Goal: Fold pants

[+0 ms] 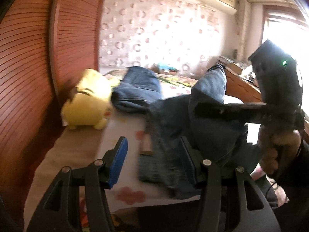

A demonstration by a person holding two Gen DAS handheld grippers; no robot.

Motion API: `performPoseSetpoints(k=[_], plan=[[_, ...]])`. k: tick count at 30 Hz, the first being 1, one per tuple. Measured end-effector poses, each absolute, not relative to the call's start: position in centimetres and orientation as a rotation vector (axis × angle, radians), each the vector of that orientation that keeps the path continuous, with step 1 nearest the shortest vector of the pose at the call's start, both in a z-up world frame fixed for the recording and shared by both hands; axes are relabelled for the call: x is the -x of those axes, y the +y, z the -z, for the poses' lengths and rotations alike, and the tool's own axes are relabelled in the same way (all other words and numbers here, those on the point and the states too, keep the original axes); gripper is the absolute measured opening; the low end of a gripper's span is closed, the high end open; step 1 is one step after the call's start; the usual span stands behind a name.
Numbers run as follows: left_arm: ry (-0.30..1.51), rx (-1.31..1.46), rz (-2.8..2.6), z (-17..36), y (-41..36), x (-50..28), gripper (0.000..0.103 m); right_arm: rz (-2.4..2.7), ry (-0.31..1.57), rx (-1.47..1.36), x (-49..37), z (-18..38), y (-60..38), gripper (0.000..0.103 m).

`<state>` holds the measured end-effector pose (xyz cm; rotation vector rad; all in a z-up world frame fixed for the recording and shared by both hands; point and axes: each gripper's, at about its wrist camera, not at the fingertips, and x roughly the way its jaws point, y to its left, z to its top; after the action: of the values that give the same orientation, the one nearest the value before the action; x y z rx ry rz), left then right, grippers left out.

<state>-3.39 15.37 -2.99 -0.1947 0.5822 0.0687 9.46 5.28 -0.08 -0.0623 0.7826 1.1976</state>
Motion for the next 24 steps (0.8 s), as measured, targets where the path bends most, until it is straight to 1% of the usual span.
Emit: performPoseSetpoints(k=[5, 7, 8, 9, 10, 11, 12, 17, 21, 24], plan=[[0.572, 0.219, -0.120, 3.2, 17.9, 4.5, 0.054, -1.179, 0.883, 0.129, -9.4, 4.0, 9.2, 0.008], [0.572, 0.222, -0.125, 3.3, 17.8, 4.6, 0.054, -1.172, 0.912, 0.123, -9.7, 4.9, 9.3, 0.012], [0.571, 0.224, -0.123, 3.4, 17.8, 4.5, 0.054, -1.174, 0.914, 0.117, -9.7, 4.8, 9.1, 0.016], [0.572, 0.225, -0.115, 3.5, 17.7, 4.3, 0.054, -1.177, 0.912, 0.114, -9.8, 4.5, 8.8, 0.027], [0.572, 0.225, -0.110, 3.5, 17.7, 4.2, 0.054, -1.179, 0.904, 0.112, -9.6, 3.8, 8.4, 0.040], [0.572, 0.224, -0.104, 3.6, 17.4, 3.9, 0.054, -1.183, 0.884, 0.109, -9.6, 3.0, 7.8, 0.045], [0.574, 0.223, -0.096, 3.6, 17.1, 3.8, 0.054, -1.180, 0.850, 0.110, -9.5, 2.0, 6.9, 0.049], [0.570, 0.204, -0.047, 3.1, 15.5, 2.8, 0.054, -1.099, 0.688, 0.149, -9.3, -2.3, 2.2, 0.049], [0.561, 0.178, 0.009, 2.5, 13.6, 1.7, 0.054, -0.991, 0.644, 0.194, -10.9, -2.4, 0.0, 0.049], [0.602, 0.156, 0.023, 3.4, 12.4, 0.3, 0.054, -0.919, 0.643, 0.225, -13.1, -1.1, -1.1, 0.049]])
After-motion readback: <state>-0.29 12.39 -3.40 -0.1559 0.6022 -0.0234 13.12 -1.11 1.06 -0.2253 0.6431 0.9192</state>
